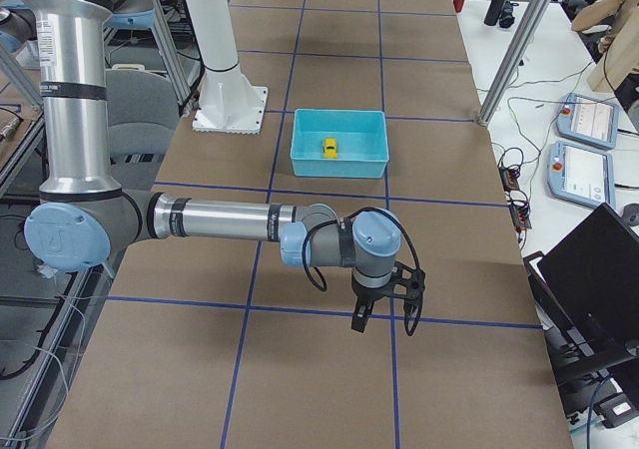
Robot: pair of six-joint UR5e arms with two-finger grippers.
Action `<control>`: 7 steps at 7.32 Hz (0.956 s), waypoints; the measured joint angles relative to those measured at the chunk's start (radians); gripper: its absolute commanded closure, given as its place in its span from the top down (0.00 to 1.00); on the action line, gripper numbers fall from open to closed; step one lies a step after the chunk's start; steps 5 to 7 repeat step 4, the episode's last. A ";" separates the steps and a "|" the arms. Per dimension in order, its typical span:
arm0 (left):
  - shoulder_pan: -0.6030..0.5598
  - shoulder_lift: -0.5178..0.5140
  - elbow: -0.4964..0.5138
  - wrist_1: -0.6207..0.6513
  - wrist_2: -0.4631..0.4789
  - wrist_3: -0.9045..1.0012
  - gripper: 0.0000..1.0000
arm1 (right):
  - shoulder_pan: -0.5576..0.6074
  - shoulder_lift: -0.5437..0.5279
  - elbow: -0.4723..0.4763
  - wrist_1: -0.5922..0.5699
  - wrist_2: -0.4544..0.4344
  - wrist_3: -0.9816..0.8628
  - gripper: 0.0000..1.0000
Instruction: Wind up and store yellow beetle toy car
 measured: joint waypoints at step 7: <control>0.000 -0.010 0.014 0.000 0.021 -0.004 1.00 | 0.000 -0.023 0.000 0.014 -0.005 -0.006 1.00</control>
